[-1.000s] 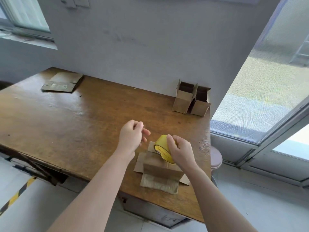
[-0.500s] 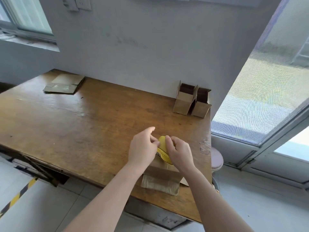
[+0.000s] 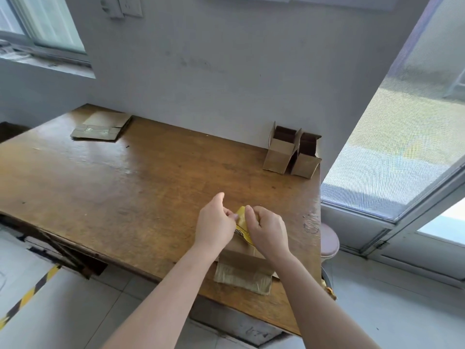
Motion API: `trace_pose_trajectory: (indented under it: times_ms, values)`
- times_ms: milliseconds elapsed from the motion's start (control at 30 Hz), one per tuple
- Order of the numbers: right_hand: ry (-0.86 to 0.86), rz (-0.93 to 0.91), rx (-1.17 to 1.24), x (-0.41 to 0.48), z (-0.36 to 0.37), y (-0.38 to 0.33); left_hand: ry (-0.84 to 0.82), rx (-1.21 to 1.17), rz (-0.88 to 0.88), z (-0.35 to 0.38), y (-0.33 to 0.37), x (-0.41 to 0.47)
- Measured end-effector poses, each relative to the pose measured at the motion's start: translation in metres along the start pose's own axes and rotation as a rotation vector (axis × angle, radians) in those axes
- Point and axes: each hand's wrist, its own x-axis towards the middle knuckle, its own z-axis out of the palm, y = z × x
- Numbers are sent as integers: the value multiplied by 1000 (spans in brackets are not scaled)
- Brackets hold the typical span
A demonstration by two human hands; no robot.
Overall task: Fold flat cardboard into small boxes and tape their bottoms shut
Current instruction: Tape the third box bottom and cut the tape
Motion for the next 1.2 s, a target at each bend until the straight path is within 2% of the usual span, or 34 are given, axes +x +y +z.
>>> trace_pose_trajectory:
  times_ms: [500, 1200]
  values:
    - [-22, -3, -41, 1, 0, -4, 48, 62, 59, 8, -1, -10]
    - [-38, 9, -122, -6, 2, -10, -1, 134, -2, 10, 2, -17]
